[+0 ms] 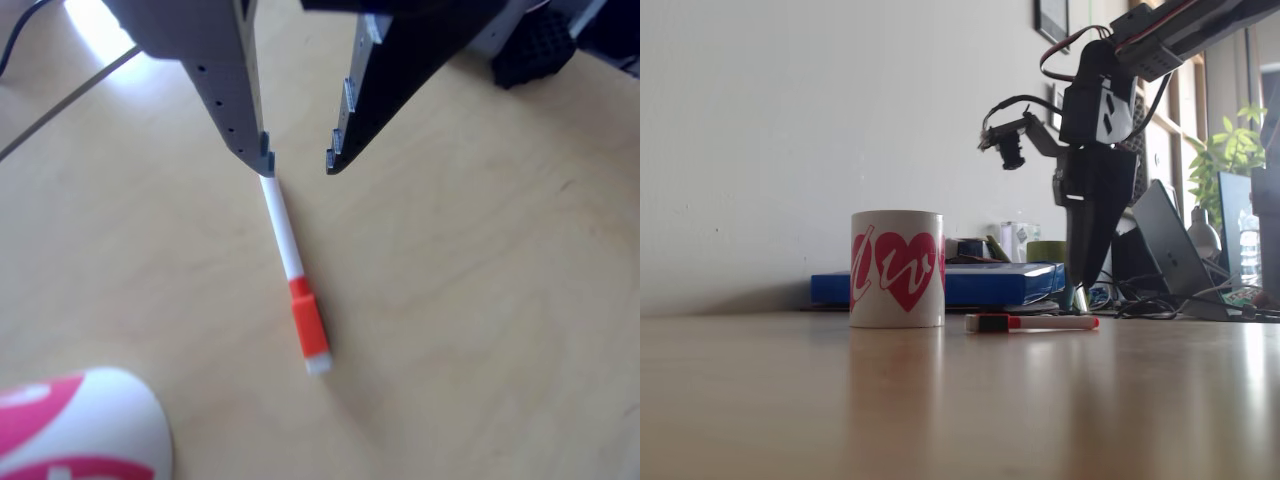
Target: Grab the pen and place it in the cup.
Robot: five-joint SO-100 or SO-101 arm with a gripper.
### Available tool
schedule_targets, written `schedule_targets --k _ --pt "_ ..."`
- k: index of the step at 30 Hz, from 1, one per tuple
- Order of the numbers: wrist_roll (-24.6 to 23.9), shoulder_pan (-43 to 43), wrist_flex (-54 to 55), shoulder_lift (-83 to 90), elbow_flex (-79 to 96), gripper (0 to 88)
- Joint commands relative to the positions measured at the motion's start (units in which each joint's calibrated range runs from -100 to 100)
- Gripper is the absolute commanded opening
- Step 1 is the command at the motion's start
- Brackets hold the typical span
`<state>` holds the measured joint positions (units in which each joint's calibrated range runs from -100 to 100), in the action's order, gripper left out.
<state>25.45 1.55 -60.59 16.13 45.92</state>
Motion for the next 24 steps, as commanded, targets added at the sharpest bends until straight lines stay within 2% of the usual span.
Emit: schedule_targets --k 1,9,24 --pt "0.24 -1.34 3.52 -1.11 -2.06 14.8" --pt "0.09 -2.76 12.12 -5.09 -2.33 14.5" --pt "0.24 -2.59 13.5 -13.89 -2.6 14.2"
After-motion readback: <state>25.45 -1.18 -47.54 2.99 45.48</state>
